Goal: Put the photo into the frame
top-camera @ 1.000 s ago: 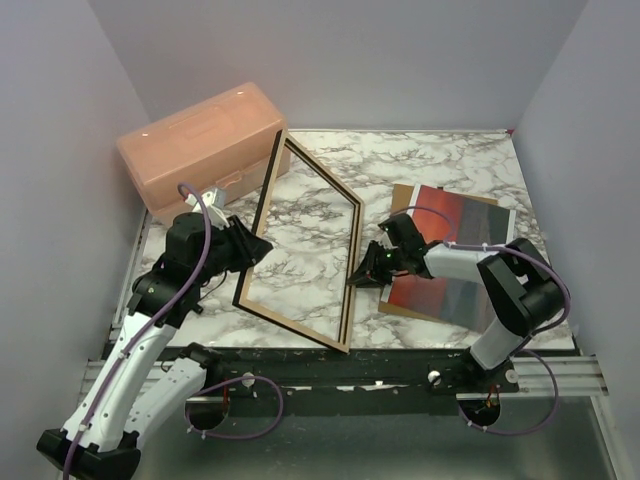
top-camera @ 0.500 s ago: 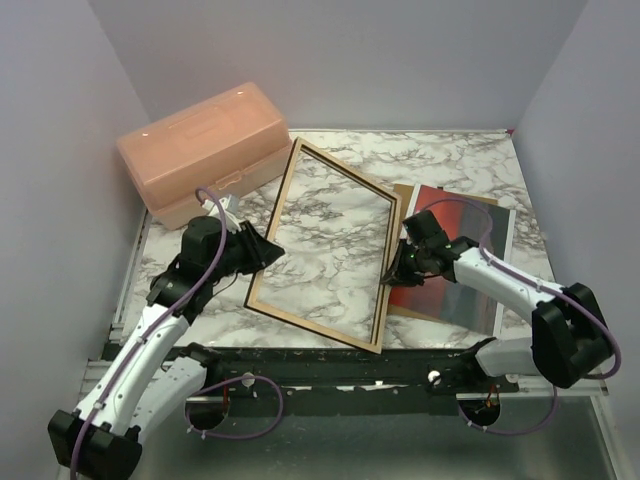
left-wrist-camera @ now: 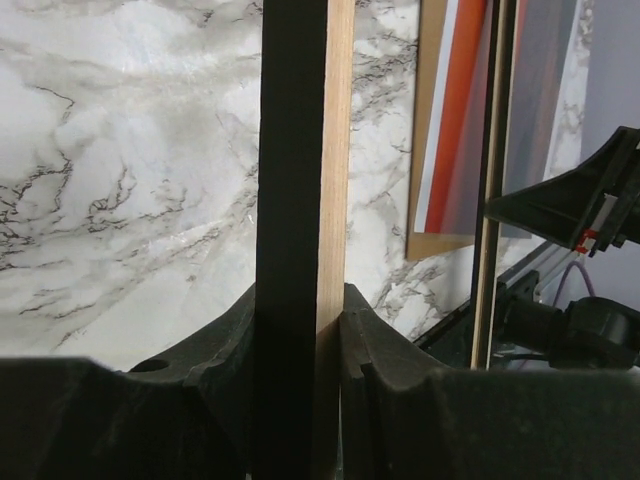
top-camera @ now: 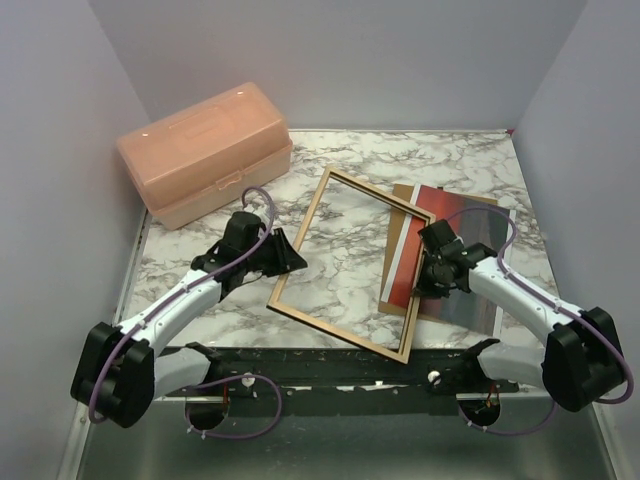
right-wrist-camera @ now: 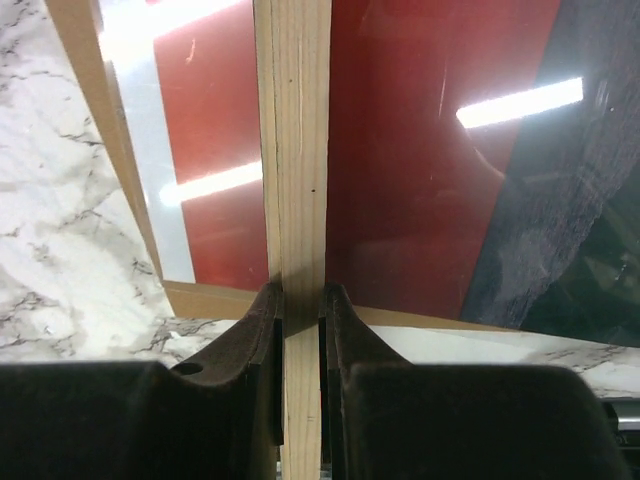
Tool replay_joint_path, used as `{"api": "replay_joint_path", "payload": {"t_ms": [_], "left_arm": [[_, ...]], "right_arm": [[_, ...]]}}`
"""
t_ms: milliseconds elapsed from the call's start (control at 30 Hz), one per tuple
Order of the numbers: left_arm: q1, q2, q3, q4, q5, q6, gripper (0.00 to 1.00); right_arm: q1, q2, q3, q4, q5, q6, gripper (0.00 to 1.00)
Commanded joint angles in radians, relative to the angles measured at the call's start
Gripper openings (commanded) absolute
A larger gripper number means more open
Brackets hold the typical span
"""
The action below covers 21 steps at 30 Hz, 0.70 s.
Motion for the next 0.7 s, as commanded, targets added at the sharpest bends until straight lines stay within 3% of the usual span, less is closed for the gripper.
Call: {"api": "replay_joint_path", "payload": {"t_ms": [0, 33, 233, 433, 667], "left_arm": [[-0.042, 0.058, -0.036, -0.019, -0.034, 0.046, 0.0], [-0.042, 0.06, -0.039, -0.02, -0.046, 0.044, 0.0], [-0.042, 0.02, -0.101, 0.038, -0.069, -0.027, 0.0], [-0.042, -0.066, -0.149, 0.028, -0.162, -0.071, 0.0], [-0.04, -0.083, -0.14, -0.062, -0.204, -0.013, 0.0]], "right_arm": [[0.011, -0.019, -0.025, 0.19, -0.063, 0.018, 0.24], [0.011, -0.015, -0.033, 0.196, -0.06, 0.018, 0.33], [0.004, -0.011, -0.091, 0.256, -0.091, 0.04, 0.6], [0.002, 0.025, -0.135, 0.309, -0.113, 0.069, 0.62], [0.003, 0.003, -0.207, 0.39, -0.142, 0.092, 0.61]]}}
